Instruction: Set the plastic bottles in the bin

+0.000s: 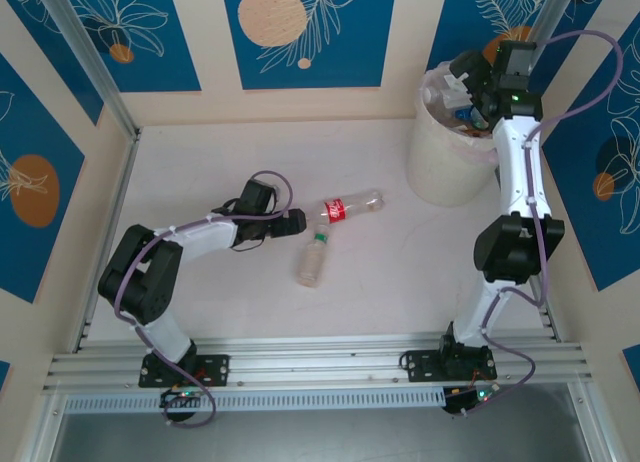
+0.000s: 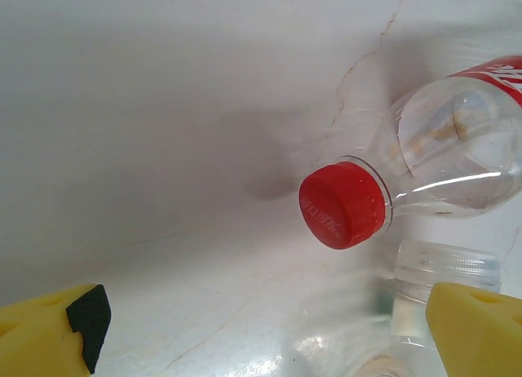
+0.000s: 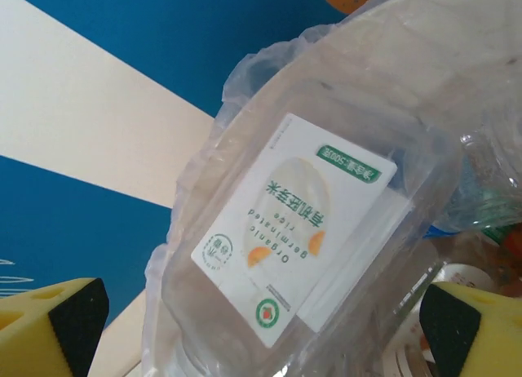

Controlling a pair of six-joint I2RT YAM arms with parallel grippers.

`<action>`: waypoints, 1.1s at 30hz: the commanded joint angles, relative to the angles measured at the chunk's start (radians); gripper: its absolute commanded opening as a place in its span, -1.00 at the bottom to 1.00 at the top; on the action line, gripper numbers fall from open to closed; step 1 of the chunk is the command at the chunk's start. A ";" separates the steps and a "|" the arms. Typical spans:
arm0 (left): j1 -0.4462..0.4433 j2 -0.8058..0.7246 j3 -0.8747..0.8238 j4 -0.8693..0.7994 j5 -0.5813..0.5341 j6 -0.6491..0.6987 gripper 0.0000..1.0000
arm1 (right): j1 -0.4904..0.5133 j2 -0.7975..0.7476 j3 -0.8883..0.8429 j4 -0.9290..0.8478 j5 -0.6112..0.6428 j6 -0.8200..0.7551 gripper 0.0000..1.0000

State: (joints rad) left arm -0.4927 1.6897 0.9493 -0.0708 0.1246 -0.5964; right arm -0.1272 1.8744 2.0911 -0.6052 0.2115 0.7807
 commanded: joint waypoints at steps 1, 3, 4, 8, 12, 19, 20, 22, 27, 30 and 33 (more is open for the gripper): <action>0.011 -0.017 -0.012 0.022 0.025 -0.008 1.00 | -0.011 -0.005 0.034 0.003 0.037 -0.029 0.99; 0.011 -0.015 -0.012 0.020 0.025 -0.008 1.00 | -0.009 0.011 0.047 -0.020 0.024 -0.045 0.99; 0.010 -0.016 -0.014 0.020 0.025 -0.010 1.00 | -0.010 0.011 0.040 -0.017 0.011 -0.045 0.99; 0.011 -0.023 -0.020 0.029 0.031 -0.006 1.00 | 0.012 -0.023 -0.001 0.024 -0.083 -0.103 0.99; 0.013 -0.026 -0.019 0.046 0.051 0.024 1.00 | 0.078 -0.087 -0.034 0.014 -0.144 -0.233 0.99; 0.005 0.060 0.106 0.008 0.153 0.274 1.00 | 0.198 -0.301 -0.306 0.047 -0.158 -0.246 0.99; 0.003 0.077 0.128 -0.003 0.128 0.305 1.00 | 0.215 -0.340 -0.374 0.075 -0.175 -0.225 0.99; 0.003 0.106 0.163 -0.016 0.125 0.364 0.99 | 0.242 -0.397 -0.498 0.105 -0.184 -0.172 0.99; 0.001 0.193 0.258 -0.077 0.175 0.435 0.93 | 0.316 -0.518 -0.801 0.197 -0.173 0.100 0.93; -0.006 0.224 0.296 -0.092 0.203 0.427 0.92 | 0.365 -0.526 -0.903 0.198 -0.121 0.237 0.85; -0.012 0.230 0.292 -0.063 0.243 0.414 0.90 | 0.412 -0.501 -0.983 0.237 -0.061 0.366 0.88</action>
State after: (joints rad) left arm -0.4957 1.9110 1.2186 -0.1165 0.2989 -0.2066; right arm 0.2531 1.3655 1.1507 -0.4282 0.0830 0.9546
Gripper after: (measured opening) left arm 0.953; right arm 0.936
